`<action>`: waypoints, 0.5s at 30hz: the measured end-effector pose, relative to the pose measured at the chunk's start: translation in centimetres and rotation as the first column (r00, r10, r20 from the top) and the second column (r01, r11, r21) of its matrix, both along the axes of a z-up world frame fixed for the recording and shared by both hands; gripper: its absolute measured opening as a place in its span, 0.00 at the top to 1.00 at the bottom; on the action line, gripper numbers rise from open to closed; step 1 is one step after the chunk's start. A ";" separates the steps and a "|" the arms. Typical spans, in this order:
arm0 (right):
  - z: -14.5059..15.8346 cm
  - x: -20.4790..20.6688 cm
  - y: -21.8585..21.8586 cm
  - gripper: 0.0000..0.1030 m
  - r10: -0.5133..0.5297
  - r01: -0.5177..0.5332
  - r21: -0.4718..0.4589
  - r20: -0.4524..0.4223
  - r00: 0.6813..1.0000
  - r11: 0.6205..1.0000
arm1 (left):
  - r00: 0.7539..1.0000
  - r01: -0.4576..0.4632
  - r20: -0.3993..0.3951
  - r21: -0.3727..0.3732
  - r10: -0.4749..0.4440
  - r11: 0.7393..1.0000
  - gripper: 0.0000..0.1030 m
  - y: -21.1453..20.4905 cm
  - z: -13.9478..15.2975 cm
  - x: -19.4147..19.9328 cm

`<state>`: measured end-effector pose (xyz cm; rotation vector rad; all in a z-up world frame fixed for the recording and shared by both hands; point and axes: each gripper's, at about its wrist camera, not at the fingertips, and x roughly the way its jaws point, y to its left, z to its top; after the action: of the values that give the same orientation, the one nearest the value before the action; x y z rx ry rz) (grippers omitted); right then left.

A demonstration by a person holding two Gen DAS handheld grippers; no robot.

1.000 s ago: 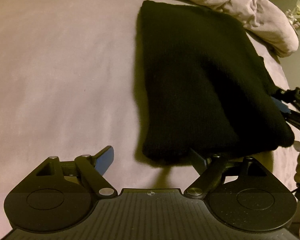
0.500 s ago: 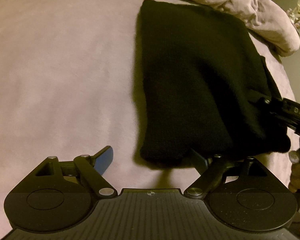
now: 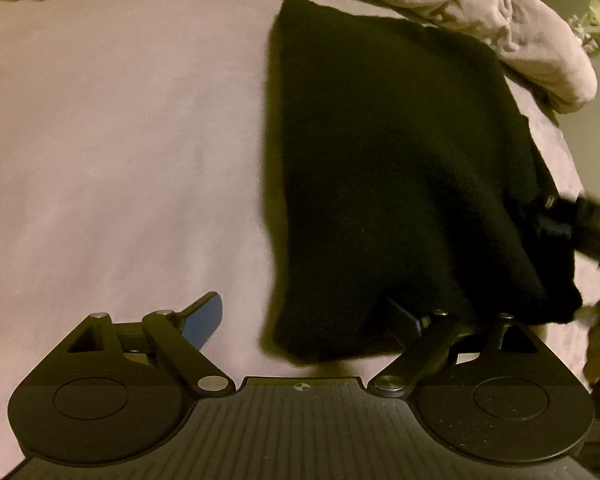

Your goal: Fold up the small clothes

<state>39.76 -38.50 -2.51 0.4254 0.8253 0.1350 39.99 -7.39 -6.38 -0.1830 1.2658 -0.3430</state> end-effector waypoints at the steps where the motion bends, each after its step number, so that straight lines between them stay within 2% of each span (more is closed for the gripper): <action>1: 0.3 0.5 -0.2 0.43 -0.003 0.003 0.013 0.006 1.000 1.000 | 1.000 0.003 0.001 0.000 -0.003 1.000 0.11 -0.1 0.0 0.1; 5: 0.1 3.0 0.2 0.41 0.007 -0.007 0.085 -0.002 1.000 0.996 | 1.000 0.003 0.000 0.004 -0.003 1.000 0.10 -0.4 -0.2 -0.1; 6: -0.2 3.5 0.6 0.42 0.013 -0.013 0.076 -0.005 1.000 0.997 | 1.000 0.003 -0.003 0.005 -0.003 1.000 0.10 -0.4 -0.2 -0.1; 7: -0.6 4.0 1.1 0.46 0.020 -0.019 0.055 -0.014 1.000 0.998 | 1.000 0.003 -0.005 0.007 -0.003 1.000 0.10 -0.5 -0.2 -0.1; 9: -1.1 4.2 2.0 0.63 0.030 -0.031 -0.012 -0.027 0.999 0.999 | 1.000 0.007 -0.005 0.010 -0.007 1.000 0.09 -0.7 -0.2 -0.1; 10: -1.1 4.1 2.4 0.68 0.035 -0.036 -0.053 -0.021 0.999 0.998 | 1.000 0.009 -0.005 0.014 -0.009 1.000 0.09 -0.7 -0.2 0.0; 11: -0.8 3.7 2.8 0.76 0.046 -0.046 -0.105 -0.007 0.999 0.993 | 1.000 0.009 -0.006 0.016 -0.009 1.000 0.09 -0.8 -0.1 0.0; 12: -0.3 3.3 3.2 0.80 0.051 -0.049 -0.151 0.005 0.999 0.987 | 1.000 0.010 -0.009 0.017 -0.010 1.000 0.09 -0.8 -0.1 0.2; 15: 1.2 2.0 3.8 0.82 0.058 -0.040 -0.255 0.065 0.996 0.966 | 1.000 0.013 -0.006 0.014 -0.013 1.000 0.09 -1.0 0.4 0.3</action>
<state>41.76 -34.71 -1.27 0.1578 0.7710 0.0880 40.29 -8.36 -5.93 -0.1637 1.2757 -0.3445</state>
